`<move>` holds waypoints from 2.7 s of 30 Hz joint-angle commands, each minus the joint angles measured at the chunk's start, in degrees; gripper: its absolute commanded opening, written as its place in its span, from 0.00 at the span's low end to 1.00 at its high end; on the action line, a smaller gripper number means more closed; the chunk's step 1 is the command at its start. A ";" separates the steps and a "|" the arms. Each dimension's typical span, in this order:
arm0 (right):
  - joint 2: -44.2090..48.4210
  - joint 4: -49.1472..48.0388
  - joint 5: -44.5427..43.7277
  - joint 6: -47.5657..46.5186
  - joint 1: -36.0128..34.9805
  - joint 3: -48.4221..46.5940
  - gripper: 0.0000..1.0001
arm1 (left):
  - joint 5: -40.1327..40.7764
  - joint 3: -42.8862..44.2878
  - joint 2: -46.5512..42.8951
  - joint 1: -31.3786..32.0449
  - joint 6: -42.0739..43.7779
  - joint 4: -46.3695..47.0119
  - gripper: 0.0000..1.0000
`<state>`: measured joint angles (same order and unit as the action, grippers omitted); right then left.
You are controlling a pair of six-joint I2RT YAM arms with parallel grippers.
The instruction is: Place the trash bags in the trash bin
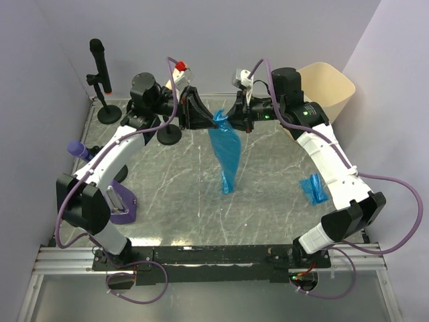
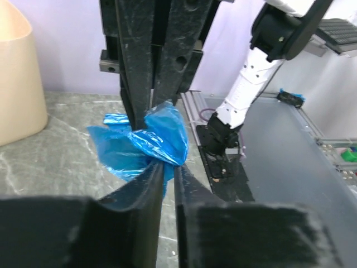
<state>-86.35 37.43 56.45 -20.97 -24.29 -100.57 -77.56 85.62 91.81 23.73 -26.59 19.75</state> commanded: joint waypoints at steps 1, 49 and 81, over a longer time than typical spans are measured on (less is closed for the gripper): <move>0.30 -1.75 1.91 0.50 -0.41 -2.70 0.00 | 2.41 4.11 -1.11 0.27 10.49 -10.14 0.07; 10.50 -2.98 5.96 6.21 16.47 8.90 0.00 | 23.13 12.28 5.39 3.95 17.18 -26.07 0.65; 13.74 -3.17 5.69 6.40 13.77 6.71 0.29 | 9.80 7.63 3.03 -2.19 7.62 -24.42 0.01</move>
<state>-76.60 33.01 56.03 -10.48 -3.33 -90.13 -64.79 94.76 97.43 21.34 -11.92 -11.81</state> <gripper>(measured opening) 0.242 0.015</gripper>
